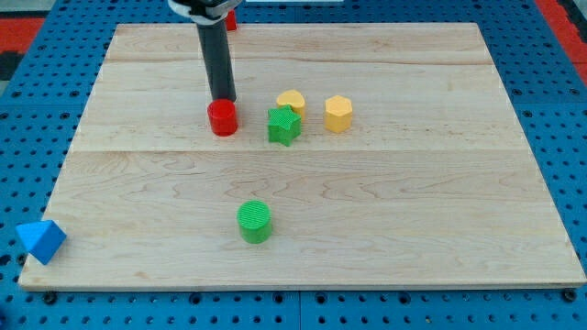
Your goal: Move the red circle and green circle close to the group of blocks
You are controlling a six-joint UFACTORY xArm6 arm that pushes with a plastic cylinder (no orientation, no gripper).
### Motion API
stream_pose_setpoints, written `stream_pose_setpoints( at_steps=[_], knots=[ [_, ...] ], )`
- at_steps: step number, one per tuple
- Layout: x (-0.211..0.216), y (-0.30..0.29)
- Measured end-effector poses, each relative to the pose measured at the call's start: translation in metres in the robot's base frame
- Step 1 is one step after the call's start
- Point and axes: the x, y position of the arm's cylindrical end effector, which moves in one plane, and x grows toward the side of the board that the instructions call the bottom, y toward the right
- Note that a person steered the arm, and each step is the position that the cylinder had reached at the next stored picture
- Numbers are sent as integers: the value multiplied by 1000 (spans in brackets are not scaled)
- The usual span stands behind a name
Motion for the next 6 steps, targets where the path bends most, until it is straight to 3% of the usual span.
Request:
stream_pose_setpoints(
  at_steps=[2, 3, 4, 5, 6],
  knots=[
    [75, -93],
    [80, -33],
    [56, 2],
    [98, 12],
    [144, 116]
  ],
)
